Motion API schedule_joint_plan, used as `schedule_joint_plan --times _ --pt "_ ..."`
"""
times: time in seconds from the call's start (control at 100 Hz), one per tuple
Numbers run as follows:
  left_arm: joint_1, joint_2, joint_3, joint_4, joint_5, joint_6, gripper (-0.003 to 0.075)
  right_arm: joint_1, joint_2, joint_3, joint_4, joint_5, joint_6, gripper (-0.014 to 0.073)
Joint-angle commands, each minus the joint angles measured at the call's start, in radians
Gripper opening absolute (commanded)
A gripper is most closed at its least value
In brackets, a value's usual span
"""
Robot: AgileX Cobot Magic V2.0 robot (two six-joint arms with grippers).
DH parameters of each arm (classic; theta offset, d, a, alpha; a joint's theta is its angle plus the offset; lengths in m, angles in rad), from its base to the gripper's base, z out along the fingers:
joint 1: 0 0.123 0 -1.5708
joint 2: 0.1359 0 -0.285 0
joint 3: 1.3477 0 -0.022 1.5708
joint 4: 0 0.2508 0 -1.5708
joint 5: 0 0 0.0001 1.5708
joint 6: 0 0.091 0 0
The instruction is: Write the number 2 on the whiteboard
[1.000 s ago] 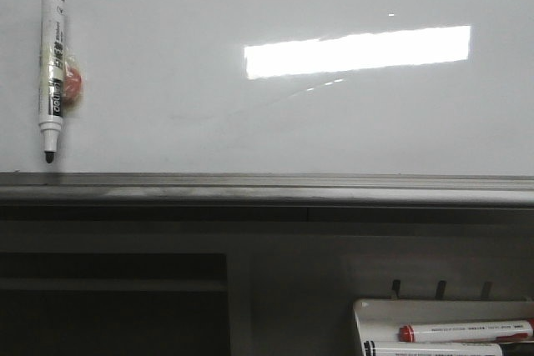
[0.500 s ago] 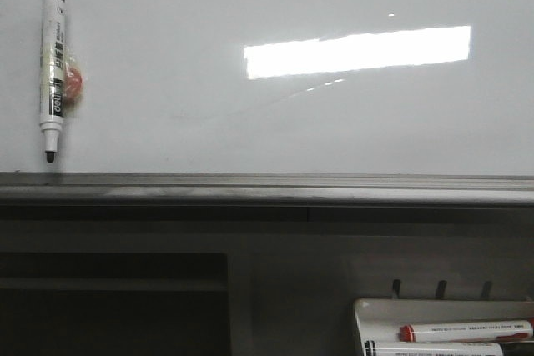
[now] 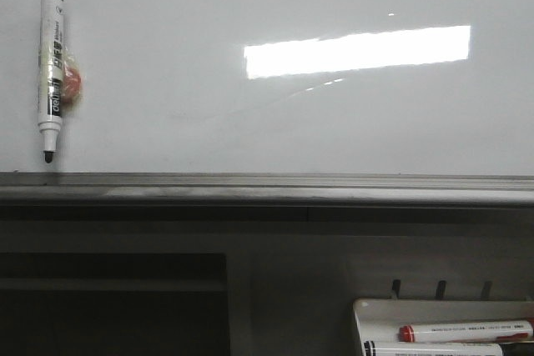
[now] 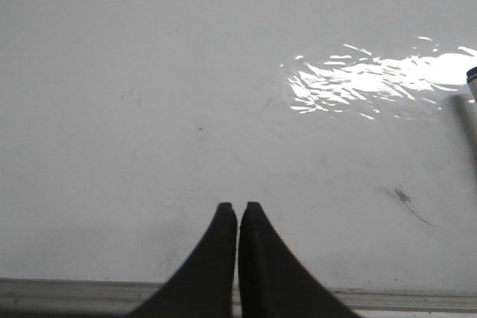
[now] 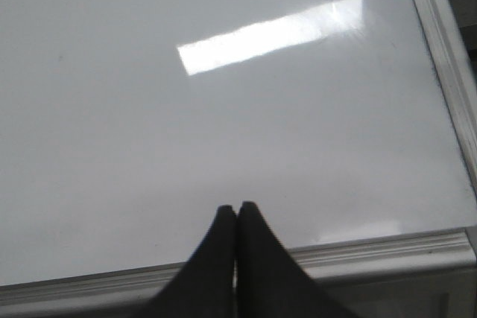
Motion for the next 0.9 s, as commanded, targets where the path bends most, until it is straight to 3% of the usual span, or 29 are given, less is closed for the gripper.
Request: schedule_joint_plan --times 0.0,0.1,0.23,0.38,0.53,0.59,0.69,0.77,0.89 --pt "0.003 0.037 -0.051 -0.108 -0.011 -0.008 -0.0021 -0.003 0.010 -0.028 0.040 -0.032 -0.002 -0.0060" --pt "0.003 0.106 -0.137 -0.135 0.085 -0.008 -0.0021 -0.003 0.069 -0.078 0.114 0.006 -0.002 -0.0060" --pt "0.003 0.217 -0.290 0.033 0.240 -0.008 -0.0020 -0.003 0.178 -0.210 0.119 0.136 -0.010 -0.0060" --pt "0.003 0.291 -0.391 0.055 0.245 -0.008 -0.0020 -0.003 0.291 -0.364 0.117 0.279 -0.180 -0.0060" --pt "0.001 0.307 -0.407 0.057 0.224 -0.008 -0.0014 -0.003 0.346 -0.409 0.119 0.281 -0.183 -0.0060" --pt "-0.001 0.307 -0.407 0.057 0.229 0.001 0.0040 -0.003 0.354 -0.409 0.121 0.288 -0.183 -0.0060" --pt "-0.013 0.307 -0.407 0.039 0.164 0.003 0.0249 -0.003 0.357 -0.409 0.121 0.292 -0.183 -0.0060" --pt "-0.012 0.307 -0.398 0.015 0.080 0.001 0.0368 -0.003 0.357 -0.409 0.121 0.292 -0.183 -0.0060" --pt "-0.012 0.307 -0.378 -0.056 -0.033 0.001 0.0373 -0.003 0.357 -0.409 0.121 0.292 -0.183 -0.0060"
